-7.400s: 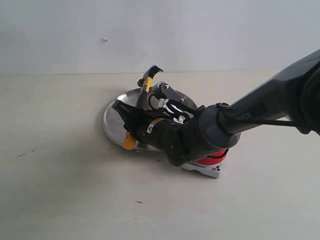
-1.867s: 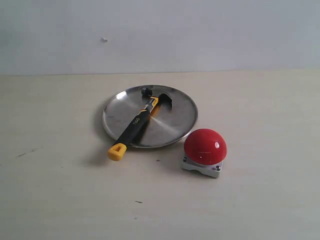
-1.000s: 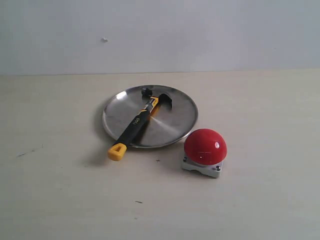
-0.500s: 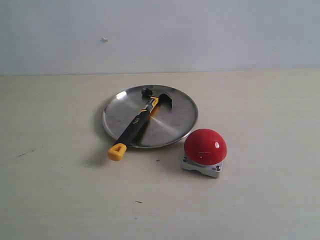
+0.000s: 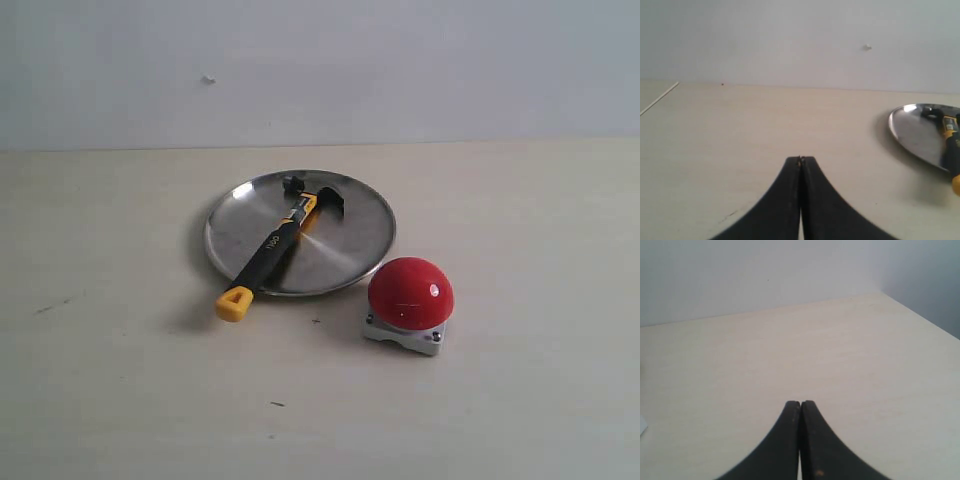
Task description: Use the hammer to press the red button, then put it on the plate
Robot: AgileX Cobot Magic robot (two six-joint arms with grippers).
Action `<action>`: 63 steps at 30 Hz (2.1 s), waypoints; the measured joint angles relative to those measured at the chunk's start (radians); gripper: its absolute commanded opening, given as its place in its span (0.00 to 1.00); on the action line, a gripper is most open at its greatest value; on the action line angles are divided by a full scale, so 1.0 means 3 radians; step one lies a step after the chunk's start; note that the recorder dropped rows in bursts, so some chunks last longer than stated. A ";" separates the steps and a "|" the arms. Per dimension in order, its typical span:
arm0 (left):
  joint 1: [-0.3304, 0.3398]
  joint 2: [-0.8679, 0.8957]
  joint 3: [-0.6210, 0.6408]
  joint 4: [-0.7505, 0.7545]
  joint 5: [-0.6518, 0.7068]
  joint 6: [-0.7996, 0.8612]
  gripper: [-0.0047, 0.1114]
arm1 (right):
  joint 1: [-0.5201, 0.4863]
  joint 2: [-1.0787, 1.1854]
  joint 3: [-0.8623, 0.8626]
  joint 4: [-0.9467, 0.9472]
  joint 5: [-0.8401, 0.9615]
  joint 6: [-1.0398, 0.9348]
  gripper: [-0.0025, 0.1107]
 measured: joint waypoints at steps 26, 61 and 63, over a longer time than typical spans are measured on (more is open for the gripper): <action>0.0000 0.0000 0.0000 0.0744 0.0478 -0.0606 0.04 | 0.0000 0.0000 0.0000 0.0000 0.0000 0.0000 0.02; 0.0000 0.0000 0.0000 0.0744 0.0483 -0.0606 0.04 | 0.0000 0.0000 0.0000 0.0000 0.0000 0.0000 0.02; 0.0000 0.0000 0.0000 0.0744 0.0483 -0.0606 0.04 | 0.0000 0.0000 0.0000 0.0000 0.0000 0.0000 0.02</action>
